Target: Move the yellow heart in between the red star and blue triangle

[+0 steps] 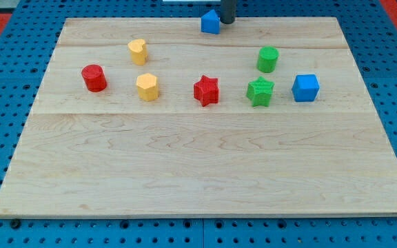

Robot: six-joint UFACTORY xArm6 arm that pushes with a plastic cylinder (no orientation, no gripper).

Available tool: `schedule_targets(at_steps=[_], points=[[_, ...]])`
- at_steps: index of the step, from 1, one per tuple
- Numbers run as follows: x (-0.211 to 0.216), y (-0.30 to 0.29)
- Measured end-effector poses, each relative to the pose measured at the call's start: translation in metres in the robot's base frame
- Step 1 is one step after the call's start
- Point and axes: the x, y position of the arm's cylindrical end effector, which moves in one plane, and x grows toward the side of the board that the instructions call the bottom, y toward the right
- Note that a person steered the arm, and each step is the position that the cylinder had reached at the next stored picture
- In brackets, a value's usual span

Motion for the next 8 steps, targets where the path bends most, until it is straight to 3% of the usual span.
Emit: schedule_targets(at_steps=[1,2,3,4,5,6,8], points=[[0.008,0.025],[-0.014,-0.003],[-0.013,-0.073],[0.018,-0.182],[0.069,-0.205],[0.090,-0.174],[0.090,-0.157]])
